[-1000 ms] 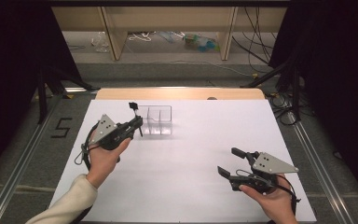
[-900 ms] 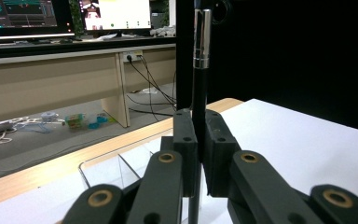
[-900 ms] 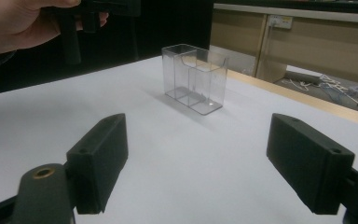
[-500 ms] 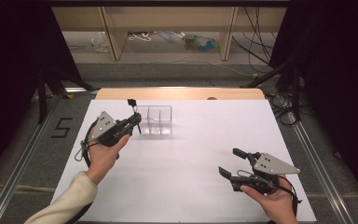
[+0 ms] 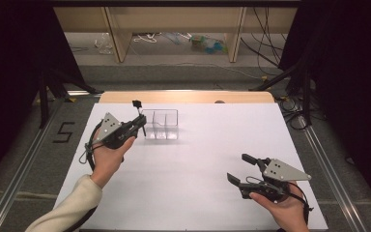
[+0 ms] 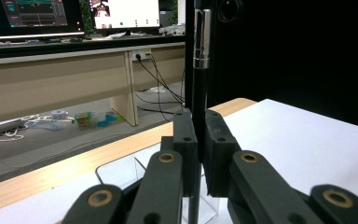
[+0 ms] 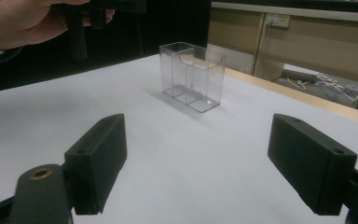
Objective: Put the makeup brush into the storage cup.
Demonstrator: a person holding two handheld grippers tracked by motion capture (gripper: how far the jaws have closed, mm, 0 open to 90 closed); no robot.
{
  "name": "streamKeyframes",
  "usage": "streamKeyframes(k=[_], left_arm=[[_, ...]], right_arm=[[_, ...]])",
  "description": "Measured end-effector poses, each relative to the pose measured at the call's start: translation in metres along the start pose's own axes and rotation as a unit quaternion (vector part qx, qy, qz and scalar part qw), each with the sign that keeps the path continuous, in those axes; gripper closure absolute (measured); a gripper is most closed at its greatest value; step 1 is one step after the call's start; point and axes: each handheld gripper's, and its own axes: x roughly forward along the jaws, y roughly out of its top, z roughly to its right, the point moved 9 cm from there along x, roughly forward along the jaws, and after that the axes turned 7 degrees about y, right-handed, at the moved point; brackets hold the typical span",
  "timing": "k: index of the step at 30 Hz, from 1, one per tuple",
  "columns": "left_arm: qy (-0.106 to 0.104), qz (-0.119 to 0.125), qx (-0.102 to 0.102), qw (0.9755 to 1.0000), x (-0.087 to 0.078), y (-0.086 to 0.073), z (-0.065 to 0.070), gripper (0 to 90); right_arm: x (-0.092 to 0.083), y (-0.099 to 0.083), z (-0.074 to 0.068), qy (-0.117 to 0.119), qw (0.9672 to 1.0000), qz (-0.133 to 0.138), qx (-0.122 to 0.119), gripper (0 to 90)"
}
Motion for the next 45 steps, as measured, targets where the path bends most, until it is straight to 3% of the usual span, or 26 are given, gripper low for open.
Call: streamKeyframes(k=[1, 4, 7, 8, 10, 14, 15, 19, 20, 33, 34, 42, 45], left_arm=[[0.000, 0.000, -0.001, 1.0000, 0.000, 0.000, 0.000, 85.0], [0.001, 0.000, 0.000, 1.0000, 0.002, 0.001, 0.000, 85.0], [-0.001, 0.000, -0.003, 1.0000, 0.004, 0.001, 0.001, 85.0], [-0.001, 0.000, -0.003, 1.0000, 0.005, 0.002, 0.001, 85.0], [0.000, 0.001, -0.007, 1.0000, 0.007, 0.002, 0.002, 85.0], [0.001, 0.000, -0.004, 1.0000, 0.008, 0.002, 0.002, 85.0], [0.001, 0.000, 0.000, 1.0000, 0.008, 0.002, 0.001, 85.0], [0.001, 0.000, -0.004, 1.0000, 0.010, 0.002, 0.001, 85.0], [0.001, 0.000, -0.004, 1.0000, 0.010, 0.002, 0.001, 85.0], [0.004, -0.001, -0.006, 1.0000, 0.014, 0.002, 0.000, 85.0], [0.004, -0.002, -0.005, 1.0000, 0.014, 0.003, -0.001, 85.0], [0.006, 0.002, -0.005, 1.0000, 0.016, 0.006, -0.004, 85.0], [0.007, 0.002, -0.007, 0.9999, 0.017, 0.006, -0.005, 85.0]], right_arm=[[0.000, -0.001, -0.002, 0.003, 0.9999, -0.006, 0.011, 20.8], [0.000, 0.000, 0.000, -0.001, 1.0000, 0.000, 0.000, 20.8], [0.000, -0.002, -0.002, 0.003, 0.9999, -0.006, 0.011, 20.7], [0.000, 0.000, 0.000, 0.000, 1.0000, -0.001, 0.000, 20.7], [0.000, -0.001, -0.002, 0.002, 0.9999, -0.006, 0.011, 20.7], [0.000, -0.001, -0.001, 0.000, 1.0000, -0.004, 0.008, 20.6], [0.000, 0.000, 0.001, -0.002, 1.0000, 0.001, -0.002, 20.6], [0.000, -0.001, -0.001, 0.000, 1.0000, -0.004, 0.008, 20.7], [0.000, 0.000, 0.001, -0.001, 1.0000, 0.000, -0.002, 20.7], [0.001, 0.000, 0.000, 0.004, 1.0000, 0.002, 0.002, 20.7], [-0.002, -0.002, 0.001, -0.001, 0.9999, -0.014, 0.003, 20.7], [-0.002, -0.003, 0.001, -0.001, 0.9999, -0.015, 0.004, 20.7], [-0.002, -0.004, -0.001, 0.003, 0.9997, -0.021, 0.014, 20.7]])
